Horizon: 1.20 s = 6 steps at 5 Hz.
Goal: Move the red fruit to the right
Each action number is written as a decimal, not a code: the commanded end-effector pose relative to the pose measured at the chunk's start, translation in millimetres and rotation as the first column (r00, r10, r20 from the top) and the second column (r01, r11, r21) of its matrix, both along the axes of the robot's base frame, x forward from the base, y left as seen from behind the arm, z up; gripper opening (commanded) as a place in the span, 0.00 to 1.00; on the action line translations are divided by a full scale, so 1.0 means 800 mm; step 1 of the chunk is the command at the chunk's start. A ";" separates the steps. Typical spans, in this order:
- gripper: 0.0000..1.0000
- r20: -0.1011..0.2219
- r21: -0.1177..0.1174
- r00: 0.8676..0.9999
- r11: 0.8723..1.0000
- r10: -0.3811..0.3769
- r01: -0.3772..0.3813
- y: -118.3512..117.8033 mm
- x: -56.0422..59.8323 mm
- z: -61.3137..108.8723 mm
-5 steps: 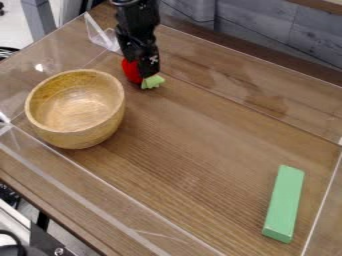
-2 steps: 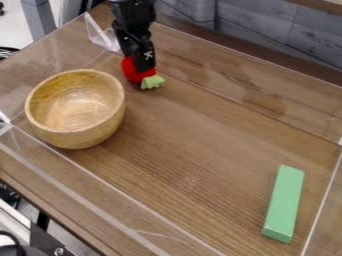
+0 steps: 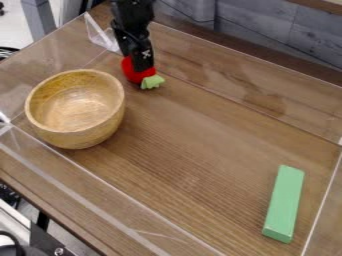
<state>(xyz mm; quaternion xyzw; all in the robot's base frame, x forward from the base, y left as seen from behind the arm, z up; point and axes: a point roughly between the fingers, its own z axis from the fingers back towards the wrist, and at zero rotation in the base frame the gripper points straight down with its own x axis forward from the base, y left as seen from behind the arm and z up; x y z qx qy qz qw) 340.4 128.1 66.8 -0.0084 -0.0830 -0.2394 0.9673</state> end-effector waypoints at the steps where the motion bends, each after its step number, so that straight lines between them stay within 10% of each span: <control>1: 1.00 0.034 0.019 0.999 1.000 -0.001 0.000 -0.004 0.007 0.009; 3: 1.00 0.008 0.013 0.999 0.999 0.038 -0.039 -0.023 0.000 -0.009; 4: 0.00 0.000 0.008 0.998 0.998 0.070 -0.070 -0.031 0.006 -0.018; 6: 0.00 0.007 -0.037 0.979 0.979 0.203 -0.202 -0.049 0.016 -0.008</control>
